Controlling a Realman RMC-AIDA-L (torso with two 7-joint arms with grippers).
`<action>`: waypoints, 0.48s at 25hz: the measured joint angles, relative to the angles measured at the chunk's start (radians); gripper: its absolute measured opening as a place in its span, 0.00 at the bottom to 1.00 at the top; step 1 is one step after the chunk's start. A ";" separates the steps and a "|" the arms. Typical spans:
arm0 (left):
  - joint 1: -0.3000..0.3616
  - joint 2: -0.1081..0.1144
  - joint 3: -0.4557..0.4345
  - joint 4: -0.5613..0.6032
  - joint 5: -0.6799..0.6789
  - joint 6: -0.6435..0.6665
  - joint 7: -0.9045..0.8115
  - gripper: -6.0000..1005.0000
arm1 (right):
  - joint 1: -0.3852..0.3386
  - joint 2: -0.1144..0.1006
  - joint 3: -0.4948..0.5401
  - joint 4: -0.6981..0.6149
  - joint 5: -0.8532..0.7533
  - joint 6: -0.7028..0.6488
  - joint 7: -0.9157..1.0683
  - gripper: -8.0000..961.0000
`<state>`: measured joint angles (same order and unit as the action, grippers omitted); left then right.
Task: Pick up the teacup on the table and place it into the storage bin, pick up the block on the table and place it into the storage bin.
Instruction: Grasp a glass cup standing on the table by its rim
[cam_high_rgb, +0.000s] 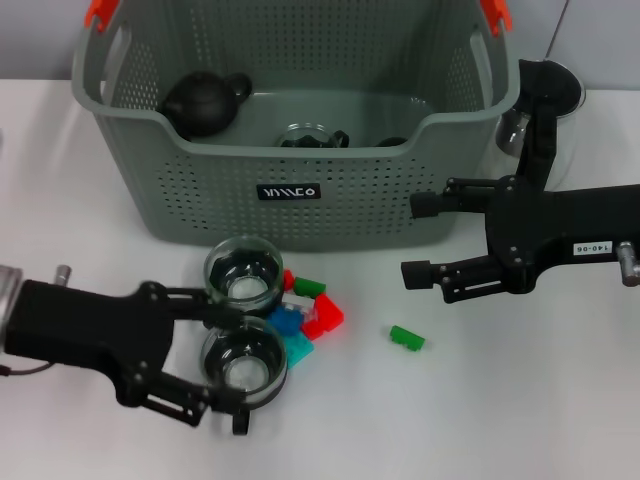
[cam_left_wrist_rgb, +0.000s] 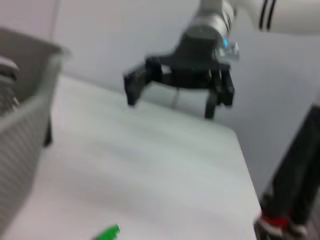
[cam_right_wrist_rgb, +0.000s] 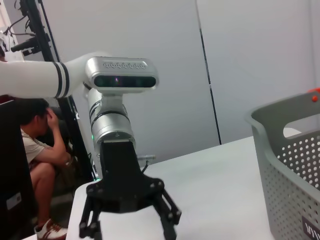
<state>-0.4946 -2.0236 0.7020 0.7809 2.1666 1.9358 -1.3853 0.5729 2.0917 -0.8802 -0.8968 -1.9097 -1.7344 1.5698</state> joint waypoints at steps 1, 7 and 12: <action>-0.003 -0.004 0.018 0.018 0.009 -0.001 -0.013 0.93 | 0.002 0.000 0.000 0.001 0.000 0.000 0.000 0.98; -0.031 -0.020 0.062 0.115 0.094 -0.021 -0.032 0.93 | 0.006 0.002 0.008 0.002 0.000 0.003 0.002 0.98; -0.050 -0.020 0.085 0.197 0.156 -0.037 -0.014 0.93 | 0.016 0.003 0.020 0.010 0.000 0.010 0.008 0.98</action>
<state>-0.5441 -2.0441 0.7871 0.9778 2.3225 1.8984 -1.3997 0.5885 2.0945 -0.8600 -0.8870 -1.9096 -1.7239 1.5783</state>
